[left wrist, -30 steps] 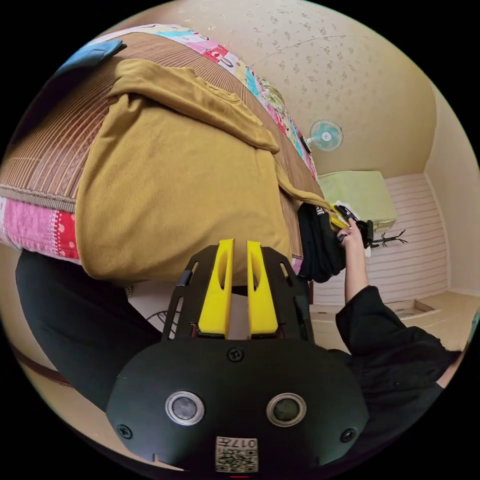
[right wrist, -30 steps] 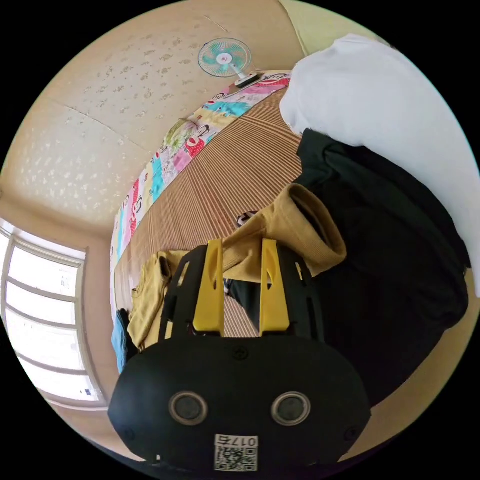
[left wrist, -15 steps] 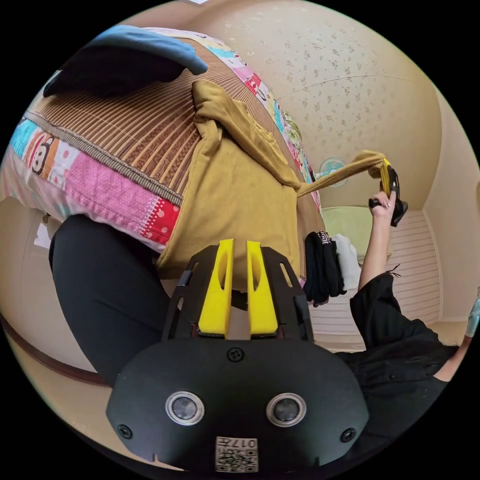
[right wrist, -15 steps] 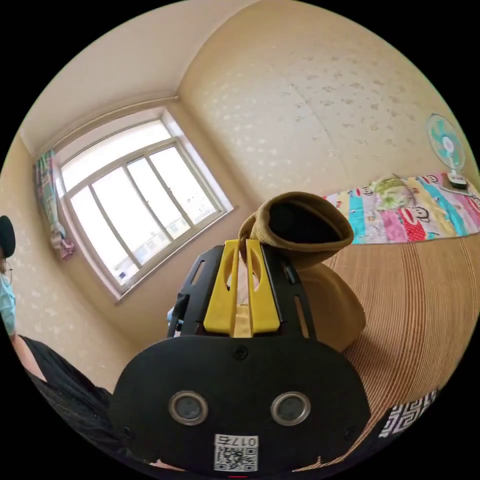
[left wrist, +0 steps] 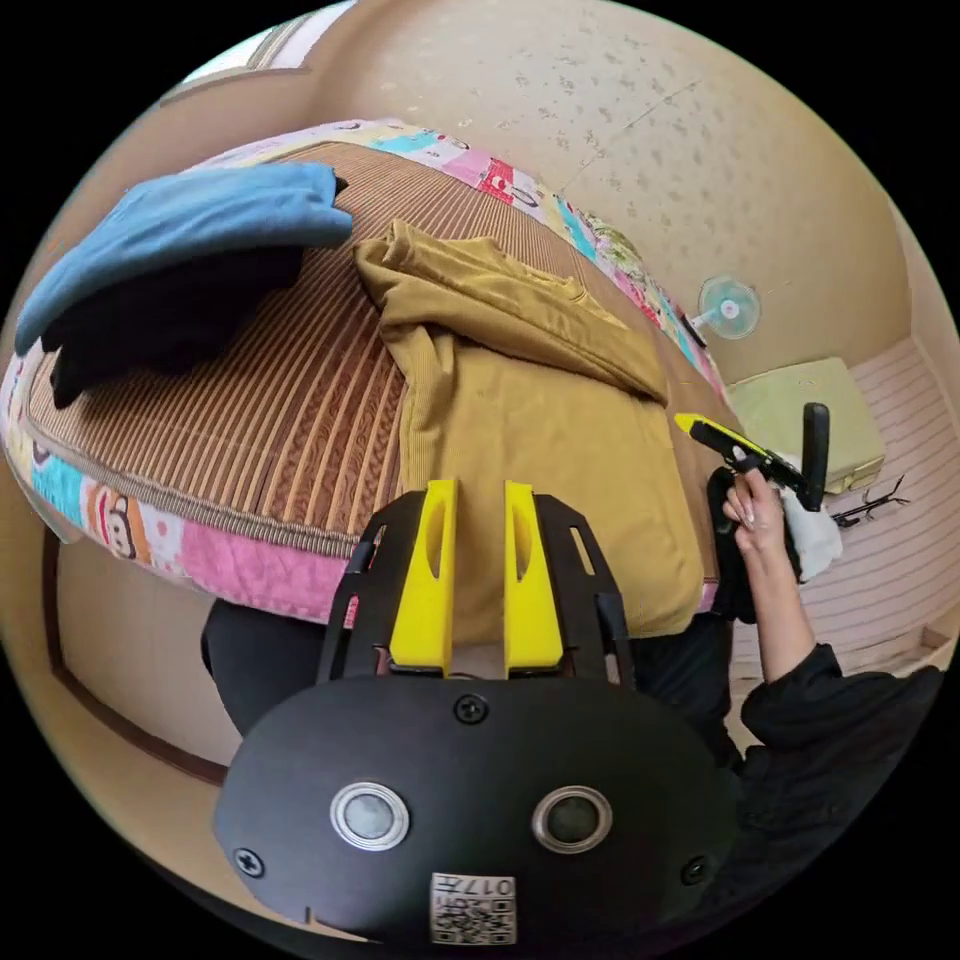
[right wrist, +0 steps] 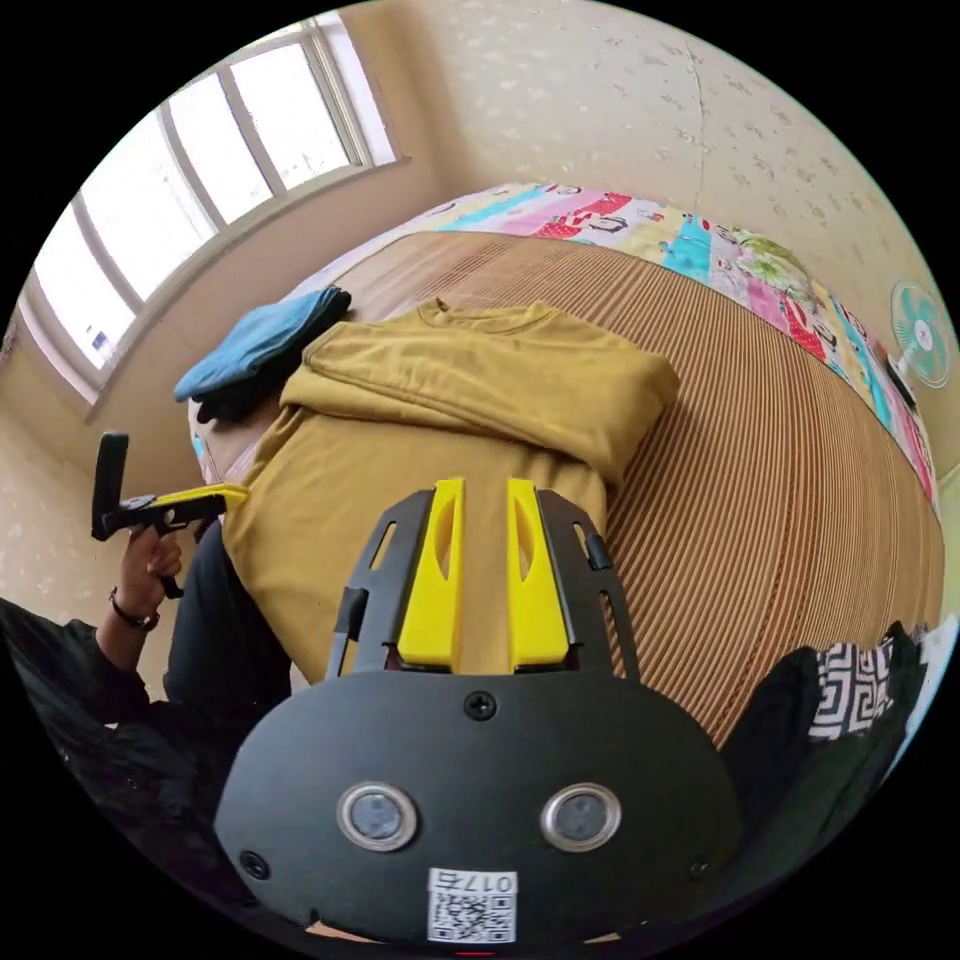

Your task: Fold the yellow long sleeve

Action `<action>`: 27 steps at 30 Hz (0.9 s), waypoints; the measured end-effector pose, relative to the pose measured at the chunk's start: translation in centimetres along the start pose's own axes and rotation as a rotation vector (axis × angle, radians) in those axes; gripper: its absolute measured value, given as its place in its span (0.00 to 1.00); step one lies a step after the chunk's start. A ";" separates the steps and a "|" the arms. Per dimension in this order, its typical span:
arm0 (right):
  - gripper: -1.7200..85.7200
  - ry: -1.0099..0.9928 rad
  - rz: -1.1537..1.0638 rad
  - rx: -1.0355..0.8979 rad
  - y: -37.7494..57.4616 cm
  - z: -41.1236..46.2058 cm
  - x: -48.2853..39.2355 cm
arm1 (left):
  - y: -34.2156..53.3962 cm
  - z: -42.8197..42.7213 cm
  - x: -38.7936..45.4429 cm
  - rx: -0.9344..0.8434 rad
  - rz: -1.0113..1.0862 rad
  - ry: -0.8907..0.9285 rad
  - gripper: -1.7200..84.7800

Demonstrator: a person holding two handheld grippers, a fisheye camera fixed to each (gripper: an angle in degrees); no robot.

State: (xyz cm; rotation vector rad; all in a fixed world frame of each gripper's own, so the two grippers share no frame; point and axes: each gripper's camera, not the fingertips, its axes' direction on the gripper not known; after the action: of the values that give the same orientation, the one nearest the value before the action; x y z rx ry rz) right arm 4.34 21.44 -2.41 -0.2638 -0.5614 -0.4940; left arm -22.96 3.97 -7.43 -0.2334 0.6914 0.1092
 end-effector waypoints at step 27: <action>0.14 0.011 0.407 0.025 5.5 3.1 6.3 | -1.0 -1.6 -2.7 0.096 0.001 -0.094 0.15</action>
State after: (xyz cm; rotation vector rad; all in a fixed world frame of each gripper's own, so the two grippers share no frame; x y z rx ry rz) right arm 10.47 24.92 3.08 -0.3419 -0.4862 -0.0941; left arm -25.84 2.54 -6.75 -0.1350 0.6017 0.0873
